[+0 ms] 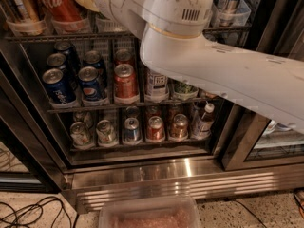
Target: Pick green can from top shelf of fridge
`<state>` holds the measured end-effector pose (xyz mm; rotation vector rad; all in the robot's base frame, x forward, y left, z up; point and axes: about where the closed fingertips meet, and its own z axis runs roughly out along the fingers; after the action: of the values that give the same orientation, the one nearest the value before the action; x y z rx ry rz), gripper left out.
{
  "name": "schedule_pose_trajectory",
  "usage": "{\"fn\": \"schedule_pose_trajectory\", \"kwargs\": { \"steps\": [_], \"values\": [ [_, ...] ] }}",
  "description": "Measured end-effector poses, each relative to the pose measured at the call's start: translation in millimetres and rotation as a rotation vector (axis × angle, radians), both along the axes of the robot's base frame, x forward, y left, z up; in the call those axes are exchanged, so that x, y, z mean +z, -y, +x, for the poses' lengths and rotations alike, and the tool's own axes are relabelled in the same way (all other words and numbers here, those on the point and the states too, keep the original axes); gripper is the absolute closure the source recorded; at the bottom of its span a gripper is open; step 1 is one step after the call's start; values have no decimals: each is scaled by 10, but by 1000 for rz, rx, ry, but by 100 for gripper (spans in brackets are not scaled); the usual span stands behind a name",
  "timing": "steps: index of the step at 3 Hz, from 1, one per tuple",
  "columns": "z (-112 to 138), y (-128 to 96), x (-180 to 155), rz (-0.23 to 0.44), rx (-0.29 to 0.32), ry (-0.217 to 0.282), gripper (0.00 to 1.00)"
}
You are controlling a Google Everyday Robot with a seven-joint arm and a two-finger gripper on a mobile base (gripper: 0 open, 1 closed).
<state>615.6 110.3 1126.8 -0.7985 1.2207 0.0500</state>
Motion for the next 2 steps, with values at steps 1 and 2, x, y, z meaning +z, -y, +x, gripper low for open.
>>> {"fn": "schedule_pose_trajectory", "kwargs": {
  "steps": [1, 2],
  "values": [
    [-93, -51, 132, -13, 5, 5, 100],
    [-195, -53, 261, -27, -2, 14, 100]
  ]
}}
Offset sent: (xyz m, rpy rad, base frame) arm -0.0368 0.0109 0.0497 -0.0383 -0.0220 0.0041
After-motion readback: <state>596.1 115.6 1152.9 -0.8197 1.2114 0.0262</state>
